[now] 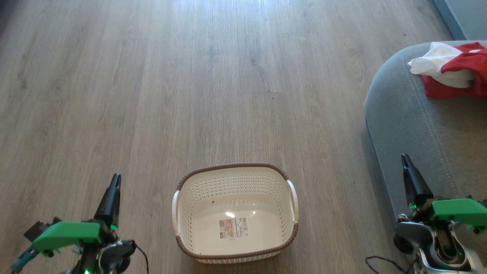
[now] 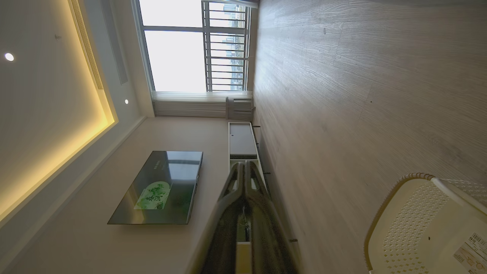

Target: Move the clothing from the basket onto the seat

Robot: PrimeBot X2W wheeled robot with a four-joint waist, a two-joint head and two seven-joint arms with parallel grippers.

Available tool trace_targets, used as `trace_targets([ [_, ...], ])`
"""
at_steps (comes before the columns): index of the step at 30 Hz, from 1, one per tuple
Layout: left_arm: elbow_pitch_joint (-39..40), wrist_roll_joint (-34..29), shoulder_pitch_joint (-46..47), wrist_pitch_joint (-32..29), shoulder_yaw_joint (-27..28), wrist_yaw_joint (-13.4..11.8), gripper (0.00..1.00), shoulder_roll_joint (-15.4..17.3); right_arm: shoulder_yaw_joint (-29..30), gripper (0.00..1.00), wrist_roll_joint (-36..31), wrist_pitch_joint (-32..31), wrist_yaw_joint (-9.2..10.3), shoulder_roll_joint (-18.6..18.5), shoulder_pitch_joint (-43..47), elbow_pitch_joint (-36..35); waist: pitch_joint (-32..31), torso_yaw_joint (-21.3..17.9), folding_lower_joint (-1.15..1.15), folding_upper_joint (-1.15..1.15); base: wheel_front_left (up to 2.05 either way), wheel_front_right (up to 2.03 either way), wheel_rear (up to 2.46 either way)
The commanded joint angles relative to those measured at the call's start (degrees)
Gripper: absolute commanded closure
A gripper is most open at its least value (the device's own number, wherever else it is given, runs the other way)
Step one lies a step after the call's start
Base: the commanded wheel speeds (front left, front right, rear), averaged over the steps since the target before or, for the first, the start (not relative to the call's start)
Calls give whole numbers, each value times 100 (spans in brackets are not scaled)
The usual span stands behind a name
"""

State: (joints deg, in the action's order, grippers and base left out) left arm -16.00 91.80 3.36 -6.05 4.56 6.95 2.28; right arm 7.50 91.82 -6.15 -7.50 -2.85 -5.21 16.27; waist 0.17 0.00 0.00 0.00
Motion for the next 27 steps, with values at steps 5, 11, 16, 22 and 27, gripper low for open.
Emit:
trace_targets([
  [5,194,36,283,-45,196,54,100,60,-97,100,34,-35,1,-3,-97,-224,0,0,0,0,0,0,0],
  [11,194,36,283,-44,196,54,100,60,-97,100,34,-34,1,-3,-97,-224,0,0,0,0,0,0,0],
  [16,194,37,283,-44,196,54,100,60,-97,100,34,-34,1,-3,-97,-224,0,0,0,0,0,0,0],
  [22,195,37,283,-44,196,54,100,60,-98,100,35,-34,1,-3,-97,-224,0,0,0,0,0,0,0],
  [27,195,37,283,-44,196,54,100,60,-98,100,35,-34,1,-3,-97,-224,0,0,0,0,0,0,0],
])
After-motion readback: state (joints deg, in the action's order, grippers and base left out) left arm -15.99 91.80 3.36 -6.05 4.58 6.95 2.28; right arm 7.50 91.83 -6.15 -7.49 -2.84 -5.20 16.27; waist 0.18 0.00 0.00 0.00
